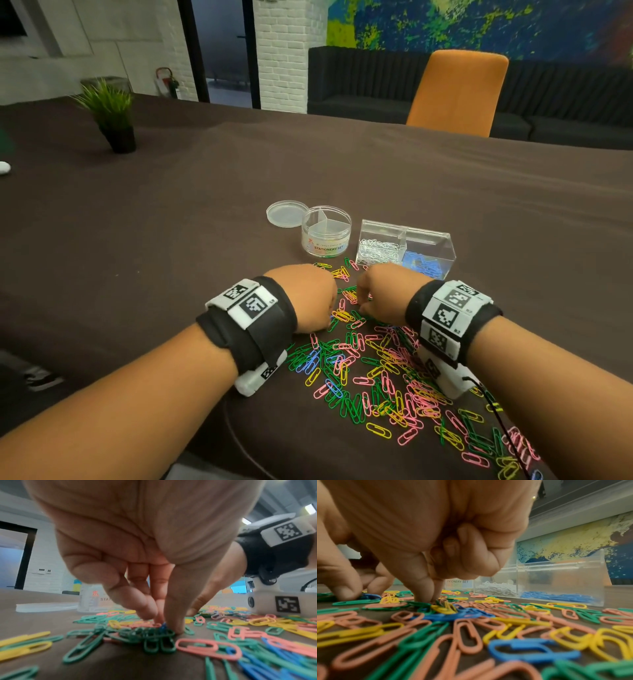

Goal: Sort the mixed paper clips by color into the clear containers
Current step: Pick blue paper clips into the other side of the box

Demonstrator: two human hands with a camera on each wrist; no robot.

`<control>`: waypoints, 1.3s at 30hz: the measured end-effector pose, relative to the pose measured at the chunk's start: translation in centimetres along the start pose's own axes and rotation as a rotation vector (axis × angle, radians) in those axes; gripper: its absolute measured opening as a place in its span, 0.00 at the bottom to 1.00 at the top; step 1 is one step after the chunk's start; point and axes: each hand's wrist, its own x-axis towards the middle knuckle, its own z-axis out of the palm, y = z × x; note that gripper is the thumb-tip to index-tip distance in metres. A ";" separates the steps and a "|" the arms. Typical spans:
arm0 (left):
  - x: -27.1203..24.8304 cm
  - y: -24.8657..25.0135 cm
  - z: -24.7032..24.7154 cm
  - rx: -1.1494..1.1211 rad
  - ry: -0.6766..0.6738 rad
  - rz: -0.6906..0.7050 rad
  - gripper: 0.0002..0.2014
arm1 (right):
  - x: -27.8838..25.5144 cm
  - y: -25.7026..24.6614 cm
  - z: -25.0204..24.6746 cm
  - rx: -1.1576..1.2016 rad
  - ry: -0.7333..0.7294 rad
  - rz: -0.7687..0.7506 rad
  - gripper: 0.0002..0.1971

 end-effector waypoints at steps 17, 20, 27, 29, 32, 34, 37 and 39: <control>-2.7 -4.8 -1.3 -1.014 0.021 -0.116 0.08 | -1.0 0.5 0.6 -0.042 0.027 -0.066 0.08; -3.6 -5.7 -1.5 -1.144 -0.022 -0.070 0.12 | -1.2 0.5 0.7 -0.039 0.027 -0.070 0.09; -5.7 -3.1 -1.7 -0.296 -0.250 -0.064 0.12 | -1.3 0.7 0.6 -0.054 0.054 0.001 0.09; -5.7 -2.1 -1.2 -0.205 -0.299 -0.063 0.09 | -1.3 0.8 0.7 -0.067 0.062 0.015 0.09; -5.3 -1.7 -0.3 -0.137 -0.263 -0.025 0.06 | -1.3 0.8 0.6 -0.060 0.063 0.017 0.08; -5.0 -1.7 0.2 -0.090 -0.220 -0.007 0.07 | -1.3 0.9 0.5 -0.047 0.057 0.011 0.09; -4.7 -1.8 0.6 -0.053 -0.186 -0.050 0.10 | -1.3 0.7 0.4 -0.041 0.052 -0.013 0.09; -4.6 -2.2 0.3 -0.008 -0.143 -0.079 0.09 | -1.4 0.5 0.4 -0.040 0.057 -0.039 0.09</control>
